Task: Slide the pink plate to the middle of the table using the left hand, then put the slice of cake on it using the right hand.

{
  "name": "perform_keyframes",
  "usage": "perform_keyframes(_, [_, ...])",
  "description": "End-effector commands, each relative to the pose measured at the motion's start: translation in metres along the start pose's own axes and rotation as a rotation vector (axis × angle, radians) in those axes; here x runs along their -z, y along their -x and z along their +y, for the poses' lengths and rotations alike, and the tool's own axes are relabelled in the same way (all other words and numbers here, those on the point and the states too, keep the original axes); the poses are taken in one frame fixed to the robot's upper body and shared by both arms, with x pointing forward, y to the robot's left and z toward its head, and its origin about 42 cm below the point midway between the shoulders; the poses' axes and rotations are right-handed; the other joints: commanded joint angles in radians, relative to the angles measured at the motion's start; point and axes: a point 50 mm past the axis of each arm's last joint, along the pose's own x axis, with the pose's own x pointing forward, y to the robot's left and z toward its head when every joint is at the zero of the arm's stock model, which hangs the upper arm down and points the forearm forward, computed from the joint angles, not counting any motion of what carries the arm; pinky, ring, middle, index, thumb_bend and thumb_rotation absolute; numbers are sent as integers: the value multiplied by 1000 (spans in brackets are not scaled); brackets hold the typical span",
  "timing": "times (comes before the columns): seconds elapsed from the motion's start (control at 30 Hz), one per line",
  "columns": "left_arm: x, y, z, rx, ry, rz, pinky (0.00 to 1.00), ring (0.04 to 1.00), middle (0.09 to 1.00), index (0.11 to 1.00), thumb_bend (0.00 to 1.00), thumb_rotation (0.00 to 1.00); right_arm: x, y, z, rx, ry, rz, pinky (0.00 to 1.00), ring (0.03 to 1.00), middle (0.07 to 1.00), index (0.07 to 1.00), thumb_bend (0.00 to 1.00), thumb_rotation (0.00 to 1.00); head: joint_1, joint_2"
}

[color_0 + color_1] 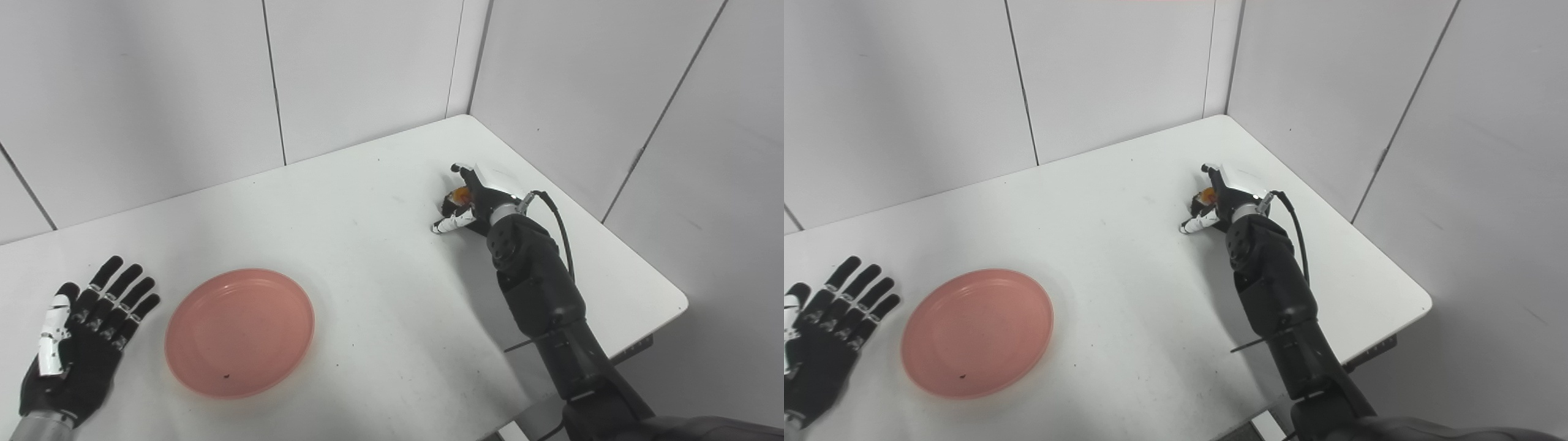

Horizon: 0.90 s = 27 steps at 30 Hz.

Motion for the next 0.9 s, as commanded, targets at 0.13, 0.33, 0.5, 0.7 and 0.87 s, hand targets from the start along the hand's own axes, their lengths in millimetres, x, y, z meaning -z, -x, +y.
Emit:
perform_keyframes(0.13, [29, 14, 13, -82, 30, 140, 886, 882, 893, 885, 419, 1000, -1, -7, -19, 22, -42, -18, 341, 415, 496, 488, 511, 120, 2, 0])
perform_keyframes(0.33, [28, 14, 12, -87, 30, 140, 881, 880, 889, 879, 418, 1000, 0, -7, -20, 21, -55, -14, 326, 400, 478, 485, 509, 121, 4, 0])
perform_keyframes(0.5, [29, 14, 13, -77, 29, 140, 885, 883, 894, 885, 425, 1000, 1, -8, -23, 26, -53, -11, 335, 410, 493, 486, 507, 120, 6, 0])
perform_keyframes(0.7, [28, 13, 10, -80, 28, 139, 885, 878, 889, 880, 423, 1000, 4, -7, -33, 41, -27, -12, 331, 400, 477, 487, 509, 124, 14, 2])
perform_keyframes(0.87, [29, 12, 8, -86, 36, 143, 879, 876, 885, 877, 416, 1000, -8, 5, -44, 73, -66, -52, 330, 406, 483, 487, 508, 122, 27, 3])
